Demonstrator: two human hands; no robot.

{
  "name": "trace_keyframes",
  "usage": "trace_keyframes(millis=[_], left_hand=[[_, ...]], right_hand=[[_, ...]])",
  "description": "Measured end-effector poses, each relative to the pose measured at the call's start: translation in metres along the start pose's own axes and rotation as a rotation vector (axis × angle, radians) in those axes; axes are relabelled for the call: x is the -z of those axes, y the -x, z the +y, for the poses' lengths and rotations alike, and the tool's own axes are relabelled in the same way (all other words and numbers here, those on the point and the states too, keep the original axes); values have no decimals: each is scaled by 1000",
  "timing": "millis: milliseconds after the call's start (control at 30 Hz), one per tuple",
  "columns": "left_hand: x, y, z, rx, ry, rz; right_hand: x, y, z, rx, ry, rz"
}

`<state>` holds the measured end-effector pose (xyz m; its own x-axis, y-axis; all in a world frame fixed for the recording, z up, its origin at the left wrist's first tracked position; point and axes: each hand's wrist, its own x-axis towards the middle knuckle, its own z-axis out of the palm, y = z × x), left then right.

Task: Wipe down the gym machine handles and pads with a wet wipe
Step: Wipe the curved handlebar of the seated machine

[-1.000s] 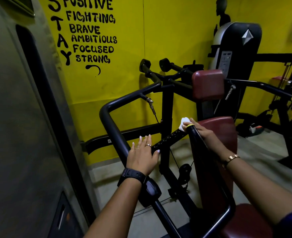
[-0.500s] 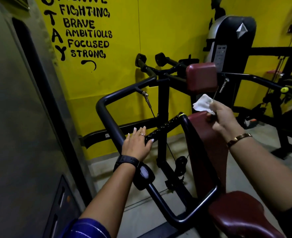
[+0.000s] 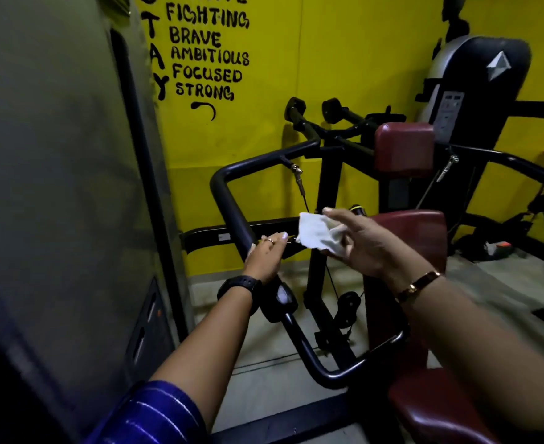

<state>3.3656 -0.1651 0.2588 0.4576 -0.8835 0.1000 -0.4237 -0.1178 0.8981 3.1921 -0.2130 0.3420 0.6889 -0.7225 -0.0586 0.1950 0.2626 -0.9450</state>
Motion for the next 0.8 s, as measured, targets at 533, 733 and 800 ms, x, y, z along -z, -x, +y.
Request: trace_keyframes(millis=[533, 733, 800], left_hand=[[23, 60, -6, 99, 681, 217], [23, 79, 1, 165, 827, 299], [18, 86, 0, 167, 836, 333]], right_hand=[[-55, -7, 73, -33, 70, 6], [-44, 6, 74, -86, 121, 26], [-37, 10, 76, -81, 134, 74]])
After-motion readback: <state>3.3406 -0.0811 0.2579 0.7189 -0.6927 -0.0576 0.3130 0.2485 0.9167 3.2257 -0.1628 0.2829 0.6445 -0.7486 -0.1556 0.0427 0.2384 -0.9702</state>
